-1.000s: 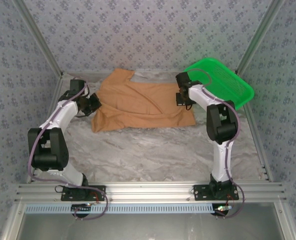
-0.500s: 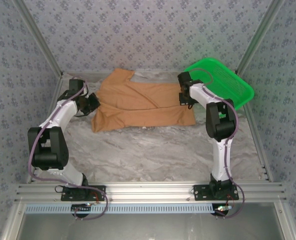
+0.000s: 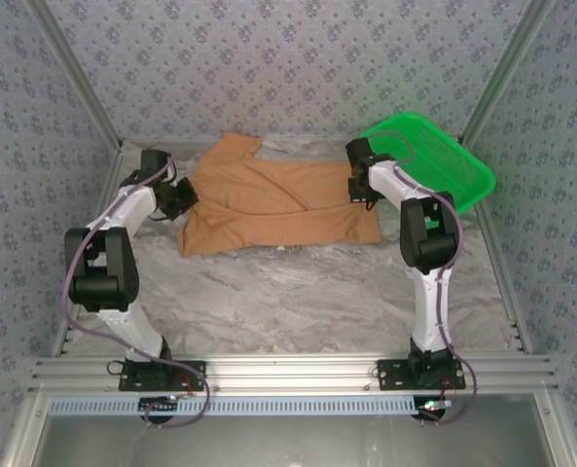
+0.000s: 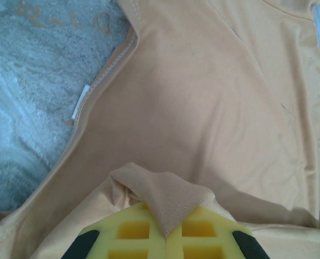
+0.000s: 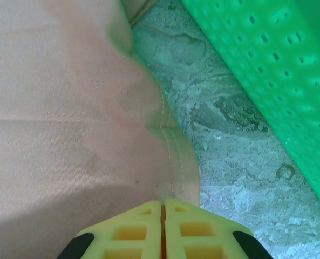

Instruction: Fold the inside-out t-shirt

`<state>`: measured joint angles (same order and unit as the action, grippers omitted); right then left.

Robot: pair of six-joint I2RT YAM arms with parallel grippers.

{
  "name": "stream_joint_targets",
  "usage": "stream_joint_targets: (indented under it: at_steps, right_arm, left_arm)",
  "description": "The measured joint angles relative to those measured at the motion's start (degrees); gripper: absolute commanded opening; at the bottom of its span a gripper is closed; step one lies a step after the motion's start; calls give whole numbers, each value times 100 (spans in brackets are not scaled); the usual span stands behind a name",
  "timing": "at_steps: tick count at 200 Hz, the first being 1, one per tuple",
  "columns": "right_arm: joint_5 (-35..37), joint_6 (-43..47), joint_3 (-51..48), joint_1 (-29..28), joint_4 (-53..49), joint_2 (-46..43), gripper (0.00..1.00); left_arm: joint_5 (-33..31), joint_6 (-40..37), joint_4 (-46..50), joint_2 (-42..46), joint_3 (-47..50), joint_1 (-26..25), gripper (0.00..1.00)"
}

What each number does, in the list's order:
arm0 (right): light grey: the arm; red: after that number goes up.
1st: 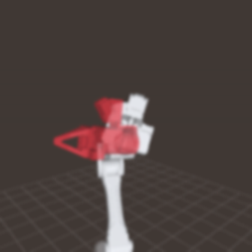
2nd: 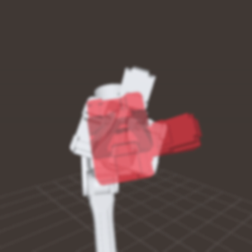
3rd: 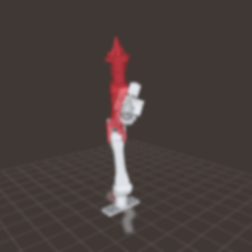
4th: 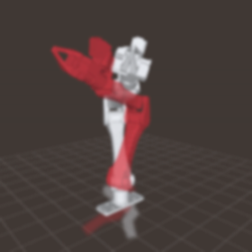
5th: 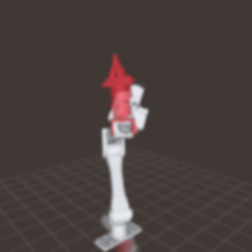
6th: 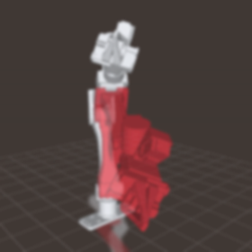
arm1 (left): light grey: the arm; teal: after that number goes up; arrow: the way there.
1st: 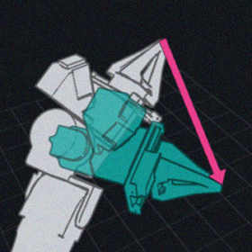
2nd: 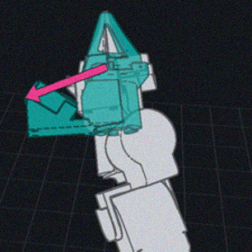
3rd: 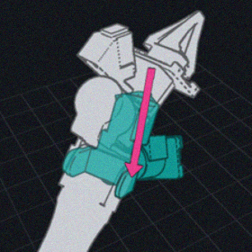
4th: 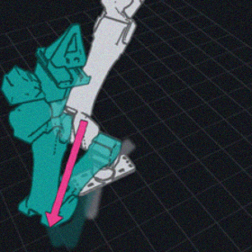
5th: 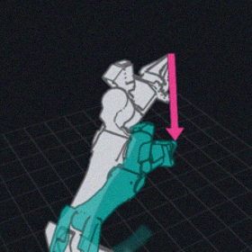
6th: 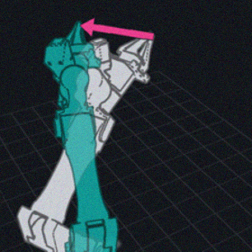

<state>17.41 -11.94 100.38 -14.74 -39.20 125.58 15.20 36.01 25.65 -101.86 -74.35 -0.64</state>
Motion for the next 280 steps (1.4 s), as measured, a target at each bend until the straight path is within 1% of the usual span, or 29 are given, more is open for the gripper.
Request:
stream_joint_targets:
  at_steps: [20,40,71,87,107,128,152,166,181,208,242,266,280]
  right_arm:
    - [-2,7,83,-2,2,92,19]
    - [-2,63,120,-2,-2,170,26]
    - [20,157,129,-7,-7,170,36]
    - [44,223,129,-28,-9,146,38]
    - [39,258,105,-68,2,13,40]
    - [42,264,-151,-162,72,-378,42]
    - [42,295,-629,-302,238,-999,44]
    - [39,302,-870,-378,321,-1320,44]
    - [35,302,-1064,-444,382,-1589,44]
    - [-22,302,-1220,-490,437,-1733,44]
    - [-28,299,-1401,-492,476,-1733,44]
    - [-28,299,-1453,-492,472,-1733,44]
    - [-31,302,-1453,-492,481,-1733,44]
  left_arm:
    - [24,2,-44,-341,-260,2,7]
    - [48,9,-109,-684,-487,0,14]
    - [20,0,-138,-1064,-750,0,35]
    - [-7,-20,-120,-1126,-855,2,42]
    - [-57,-87,-114,-1150,-1027,0,47]
    - [-101,-87,-284,-994,-857,-15,52]
    - [-116,-35,-448,-393,-81,-111,54]
    - [-105,7,-511,-57,319,-284,54]
    - [-52,59,-603,114,592,-481,54]
    - [-15,94,-640,48,710,-721,54]
    - [-37,111,-682,-190,710,-734,53]
    - [-76,109,-688,-332,697,-734,49]
    - [-81,111,-706,-426,669,-737,44]
